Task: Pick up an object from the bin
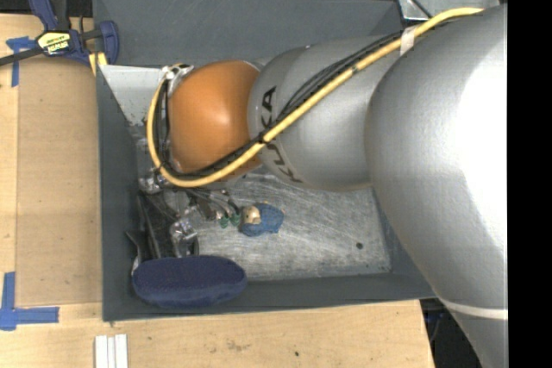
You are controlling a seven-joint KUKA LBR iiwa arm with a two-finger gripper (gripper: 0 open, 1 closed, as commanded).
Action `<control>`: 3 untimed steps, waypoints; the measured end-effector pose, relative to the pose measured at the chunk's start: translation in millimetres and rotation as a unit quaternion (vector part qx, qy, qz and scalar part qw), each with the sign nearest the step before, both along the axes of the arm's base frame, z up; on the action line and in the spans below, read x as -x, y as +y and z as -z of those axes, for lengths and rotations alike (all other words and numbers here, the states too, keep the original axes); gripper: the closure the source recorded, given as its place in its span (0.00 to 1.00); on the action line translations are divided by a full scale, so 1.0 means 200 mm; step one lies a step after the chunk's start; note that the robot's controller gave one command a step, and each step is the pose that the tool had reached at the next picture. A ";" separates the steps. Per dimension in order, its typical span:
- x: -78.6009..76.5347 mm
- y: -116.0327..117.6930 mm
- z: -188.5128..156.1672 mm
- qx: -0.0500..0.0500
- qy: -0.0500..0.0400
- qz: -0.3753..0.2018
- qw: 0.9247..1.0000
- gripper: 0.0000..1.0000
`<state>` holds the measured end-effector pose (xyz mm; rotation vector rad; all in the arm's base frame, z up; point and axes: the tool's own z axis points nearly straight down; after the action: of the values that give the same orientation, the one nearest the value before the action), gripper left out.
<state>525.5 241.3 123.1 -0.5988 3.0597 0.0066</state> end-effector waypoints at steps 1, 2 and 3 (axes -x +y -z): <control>-0.02 0.00 -0.02 -0.003 -0.005 0.002 1.000 1.00; 0.01 -0.04 -0.40 0.002 0.006 0.001 1.000 1.00; 0.02 -0.04 -0.37 0.004 0.010 0.001 1.000 0.00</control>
Offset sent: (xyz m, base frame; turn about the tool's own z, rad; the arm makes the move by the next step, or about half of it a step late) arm 0.0000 0.0000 0.0000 0.0000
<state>521.6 232.4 197.8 -0.6007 3.0810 0.0014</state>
